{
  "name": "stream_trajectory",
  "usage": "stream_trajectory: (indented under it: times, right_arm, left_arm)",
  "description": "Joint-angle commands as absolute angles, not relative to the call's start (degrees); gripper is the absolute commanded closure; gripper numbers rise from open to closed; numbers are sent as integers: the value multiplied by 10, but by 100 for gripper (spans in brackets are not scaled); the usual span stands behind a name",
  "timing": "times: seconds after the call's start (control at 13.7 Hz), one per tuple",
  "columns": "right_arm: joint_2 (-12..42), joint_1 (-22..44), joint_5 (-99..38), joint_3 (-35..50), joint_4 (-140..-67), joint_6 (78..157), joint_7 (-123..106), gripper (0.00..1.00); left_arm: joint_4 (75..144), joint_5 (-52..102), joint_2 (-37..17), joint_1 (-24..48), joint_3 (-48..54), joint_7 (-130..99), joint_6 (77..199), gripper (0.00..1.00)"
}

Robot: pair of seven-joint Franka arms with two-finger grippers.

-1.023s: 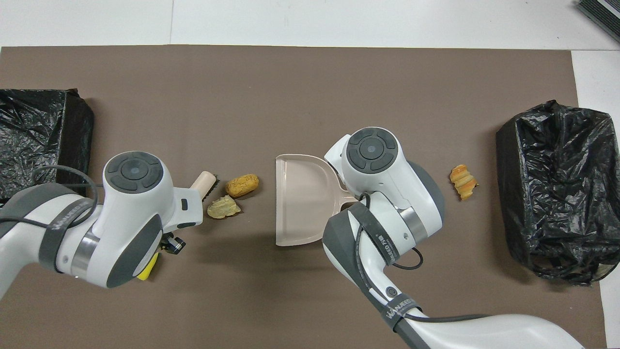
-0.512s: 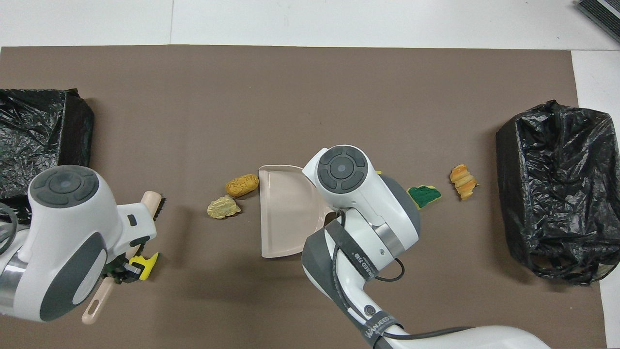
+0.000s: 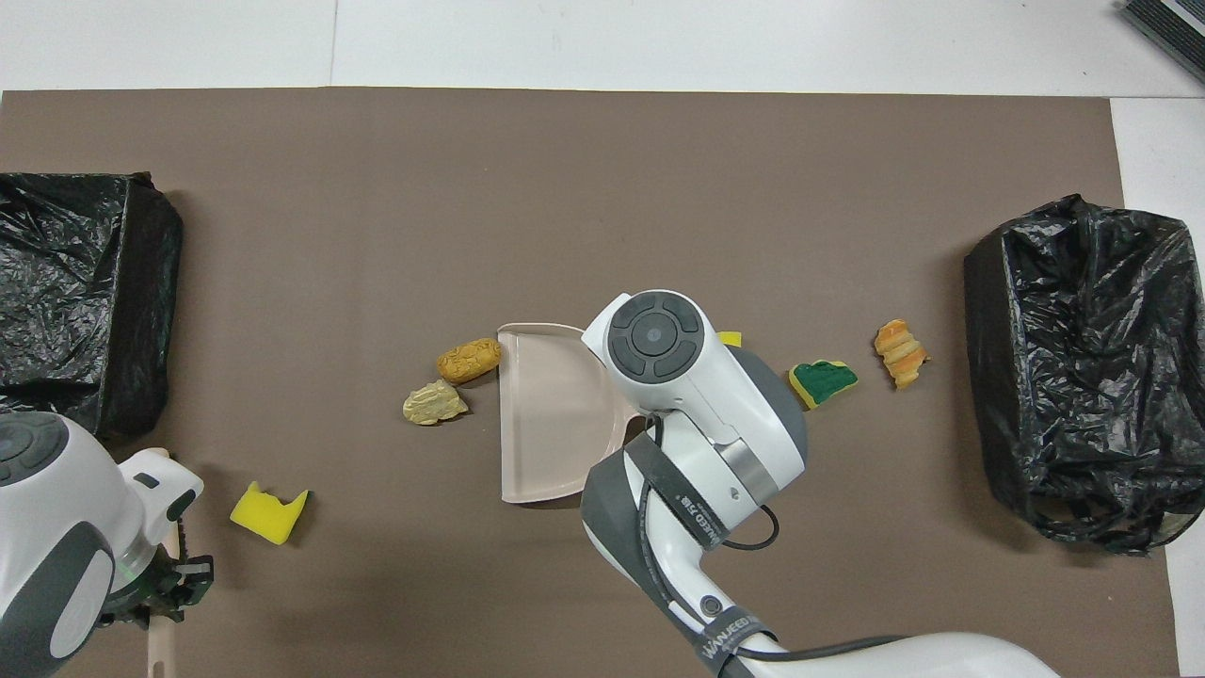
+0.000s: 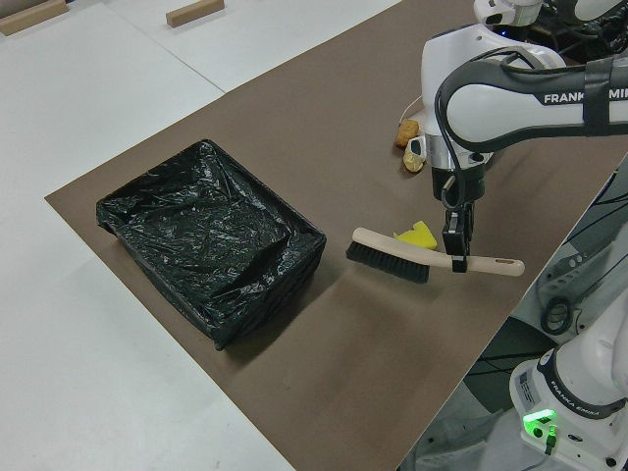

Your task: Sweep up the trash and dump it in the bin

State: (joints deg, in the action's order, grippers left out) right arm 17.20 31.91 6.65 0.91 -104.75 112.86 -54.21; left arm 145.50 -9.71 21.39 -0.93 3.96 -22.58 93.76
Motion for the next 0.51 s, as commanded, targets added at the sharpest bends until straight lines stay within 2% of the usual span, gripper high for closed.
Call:
stream_trajectory:
  times: [0.0, 0.44]
  right_arm:
    - [169, 316, 77, 11, -1060, 1140, -531, 100]
    - [169, 317, 77, 11, -1061, 1142, -530, 100]
  left_arm:
    - [1480, -72, 217, 4, 46, -271, 977, 100]
    - [1454, 4, 143, 116, 47, -362, 1054, 100]
